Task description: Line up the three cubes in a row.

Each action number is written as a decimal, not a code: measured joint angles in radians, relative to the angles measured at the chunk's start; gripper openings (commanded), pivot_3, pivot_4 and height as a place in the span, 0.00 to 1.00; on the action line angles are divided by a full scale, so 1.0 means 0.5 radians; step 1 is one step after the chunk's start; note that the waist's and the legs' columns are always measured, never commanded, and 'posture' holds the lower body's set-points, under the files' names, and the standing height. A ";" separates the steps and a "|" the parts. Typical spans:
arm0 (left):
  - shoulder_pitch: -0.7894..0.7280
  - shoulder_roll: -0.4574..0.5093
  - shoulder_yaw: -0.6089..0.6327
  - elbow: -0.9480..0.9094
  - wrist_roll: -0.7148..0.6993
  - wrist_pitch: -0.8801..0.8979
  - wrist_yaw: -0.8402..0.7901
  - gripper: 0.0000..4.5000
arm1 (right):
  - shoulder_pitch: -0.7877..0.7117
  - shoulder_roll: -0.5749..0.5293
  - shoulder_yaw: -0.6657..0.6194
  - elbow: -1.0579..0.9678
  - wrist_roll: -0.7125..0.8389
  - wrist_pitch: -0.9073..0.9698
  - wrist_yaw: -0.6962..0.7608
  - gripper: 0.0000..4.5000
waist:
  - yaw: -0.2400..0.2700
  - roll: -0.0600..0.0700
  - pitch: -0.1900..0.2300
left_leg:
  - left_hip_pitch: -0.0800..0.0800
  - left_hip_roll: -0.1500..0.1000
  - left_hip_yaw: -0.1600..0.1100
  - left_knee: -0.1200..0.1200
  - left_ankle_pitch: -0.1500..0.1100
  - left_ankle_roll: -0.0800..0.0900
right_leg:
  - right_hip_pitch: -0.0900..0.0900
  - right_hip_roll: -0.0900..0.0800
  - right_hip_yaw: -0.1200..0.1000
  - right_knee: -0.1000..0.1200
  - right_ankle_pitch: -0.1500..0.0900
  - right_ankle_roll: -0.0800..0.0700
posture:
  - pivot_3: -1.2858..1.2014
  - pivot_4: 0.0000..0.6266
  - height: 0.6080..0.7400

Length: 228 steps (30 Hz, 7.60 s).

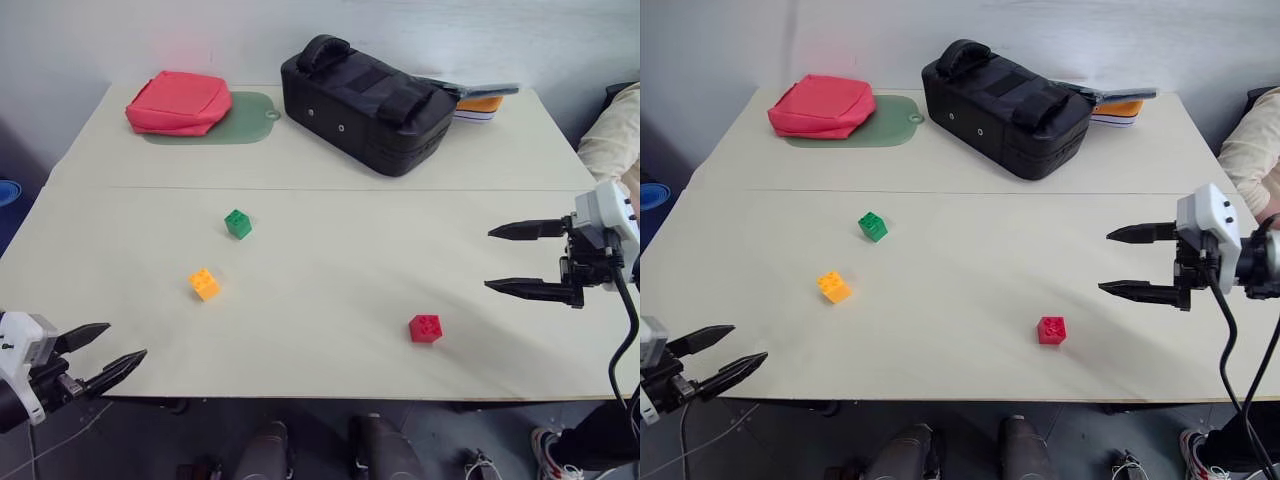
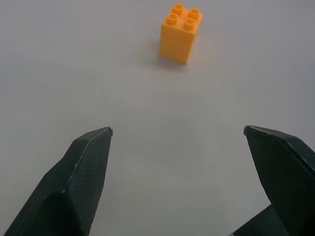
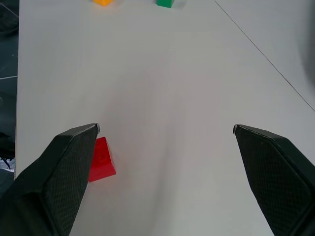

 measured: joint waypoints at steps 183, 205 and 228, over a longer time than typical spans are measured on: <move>-1.632 0.108 -1.434 1.030 0.759 -0.305 -0.013 0.81 | -0.031 0.270 0.270 -0.624 0.137 0.214 -0.326 1.00 | 0.031 -0.005 0.000 | -0.014 -0.006 -0.008 0.021 0.004 -0.001 | -0.001 -0.002 -0.009 0.009 0.004 0.007 | 0.52 0.24 1.00; -1.844 0.014 -2.030 0.568 0.750 -0.450 -0.593 0.34 | 0.117 0.244 0.240 -0.754 0.145 0.193 -0.322 1.00 | 0.026 -0.005 0.000 | -0.013 -0.003 -0.007 0.022 0.005 -0.003 | -0.001 0.006 -0.007 0.007 0.004 0.007 | 0.52 0.24 1.00; -1.803 0.066 -2.094 0.628 0.852 -0.532 -0.588 0.34 | 0.225 0.244 0.198 -0.816 0.150 0.191 -0.347 1.00 | 0.029 -0.005 0.000 | -0.013 -0.002 -0.007 0.023 0.005 -0.002 | -0.001 0.005 -0.005 0.006 0.004 0.007 | 0.52 0.24 1.00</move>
